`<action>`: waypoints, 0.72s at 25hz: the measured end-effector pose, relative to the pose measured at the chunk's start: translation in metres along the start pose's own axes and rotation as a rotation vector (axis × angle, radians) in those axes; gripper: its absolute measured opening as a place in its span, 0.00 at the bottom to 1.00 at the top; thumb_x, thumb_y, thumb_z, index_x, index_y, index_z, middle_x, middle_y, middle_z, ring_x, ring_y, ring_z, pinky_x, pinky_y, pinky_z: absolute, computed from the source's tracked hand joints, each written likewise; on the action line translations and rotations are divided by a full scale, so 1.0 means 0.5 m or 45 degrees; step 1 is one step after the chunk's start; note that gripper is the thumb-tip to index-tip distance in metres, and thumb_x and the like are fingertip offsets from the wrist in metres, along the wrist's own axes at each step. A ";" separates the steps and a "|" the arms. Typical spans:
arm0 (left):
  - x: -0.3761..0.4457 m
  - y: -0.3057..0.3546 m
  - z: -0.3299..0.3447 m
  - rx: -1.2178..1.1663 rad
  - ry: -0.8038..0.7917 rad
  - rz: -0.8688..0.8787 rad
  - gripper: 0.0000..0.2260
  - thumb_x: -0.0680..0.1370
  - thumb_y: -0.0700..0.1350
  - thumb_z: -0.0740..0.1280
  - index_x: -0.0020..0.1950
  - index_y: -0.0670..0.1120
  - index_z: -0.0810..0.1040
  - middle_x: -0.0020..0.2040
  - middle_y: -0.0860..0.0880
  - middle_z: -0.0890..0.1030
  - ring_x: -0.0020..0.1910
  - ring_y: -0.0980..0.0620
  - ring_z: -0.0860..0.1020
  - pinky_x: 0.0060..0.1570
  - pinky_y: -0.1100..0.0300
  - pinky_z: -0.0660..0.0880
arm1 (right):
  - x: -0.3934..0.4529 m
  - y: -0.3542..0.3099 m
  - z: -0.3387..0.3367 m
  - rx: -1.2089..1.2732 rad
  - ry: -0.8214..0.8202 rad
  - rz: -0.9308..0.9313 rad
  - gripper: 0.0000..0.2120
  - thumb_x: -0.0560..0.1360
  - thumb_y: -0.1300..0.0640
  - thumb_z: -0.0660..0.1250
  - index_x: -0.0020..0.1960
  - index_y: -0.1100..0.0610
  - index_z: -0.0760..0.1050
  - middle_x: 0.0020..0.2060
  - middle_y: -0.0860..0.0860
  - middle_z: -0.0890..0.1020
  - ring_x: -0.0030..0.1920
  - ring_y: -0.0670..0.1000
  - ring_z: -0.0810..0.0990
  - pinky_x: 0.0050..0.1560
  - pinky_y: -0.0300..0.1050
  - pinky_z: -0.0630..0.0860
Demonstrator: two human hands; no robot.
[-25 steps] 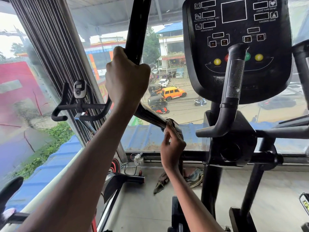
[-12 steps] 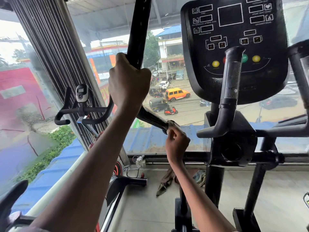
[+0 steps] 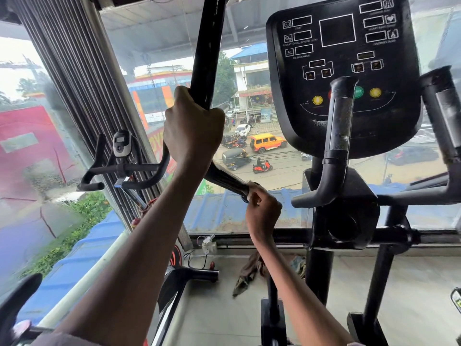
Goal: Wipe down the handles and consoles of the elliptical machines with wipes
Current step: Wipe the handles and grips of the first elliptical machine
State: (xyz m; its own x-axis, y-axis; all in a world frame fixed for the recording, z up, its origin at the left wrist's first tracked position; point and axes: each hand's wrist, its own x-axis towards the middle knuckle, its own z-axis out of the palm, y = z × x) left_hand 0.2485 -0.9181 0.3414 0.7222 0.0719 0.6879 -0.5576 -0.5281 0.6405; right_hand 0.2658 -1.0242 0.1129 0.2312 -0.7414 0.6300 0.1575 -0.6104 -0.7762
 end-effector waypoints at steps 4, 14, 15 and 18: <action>-0.003 -0.002 0.002 0.002 0.000 0.011 0.14 0.68 0.45 0.65 0.53 0.46 0.73 0.41 0.50 0.78 0.40 0.43 0.76 0.37 0.56 0.69 | -0.024 -0.074 -0.022 0.053 -0.016 -0.152 0.15 0.76 0.68 0.69 0.57 0.54 0.84 0.51 0.49 0.87 0.50 0.49 0.85 0.54 0.48 0.80; -0.004 -0.001 0.001 -0.005 -0.002 0.001 0.14 0.68 0.45 0.65 0.53 0.46 0.72 0.39 0.52 0.75 0.39 0.44 0.75 0.38 0.55 0.73 | -0.009 -0.078 -0.029 0.008 -0.056 -0.069 0.12 0.76 0.67 0.69 0.54 0.55 0.85 0.44 0.51 0.88 0.43 0.50 0.85 0.45 0.49 0.81; -0.005 -0.002 0.002 -0.002 -0.002 0.003 0.14 0.68 0.45 0.65 0.52 0.46 0.72 0.38 0.52 0.73 0.39 0.44 0.75 0.38 0.55 0.72 | -0.023 -0.101 -0.037 0.059 -0.030 -0.136 0.13 0.76 0.68 0.69 0.56 0.56 0.85 0.49 0.51 0.87 0.48 0.49 0.85 0.51 0.45 0.80; -0.002 -0.003 0.002 0.013 0.000 -0.003 0.13 0.68 0.45 0.65 0.52 0.46 0.72 0.40 0.51 0.74 0.40 0.44 0.74 0.38 0.55 0.69 | -0.064 -0.112 -0.049 0.106 -0.012 -0.299 0.16 0.76 0.71 0.68 0.60 0.59 0.83 0.57 0.50 0.85 0.57 0.47 0.82 0.64 0.40 0.73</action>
State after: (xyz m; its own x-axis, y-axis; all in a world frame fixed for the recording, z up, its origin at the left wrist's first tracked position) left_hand 0.2491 -0.9180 0.3393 0.7234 0.0734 0.6865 -0.5517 -0.5364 0.6386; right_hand 0.2261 -0.9731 0.1370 0.1876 -0.5790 0.7935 0.2868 -0.7403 -0.6080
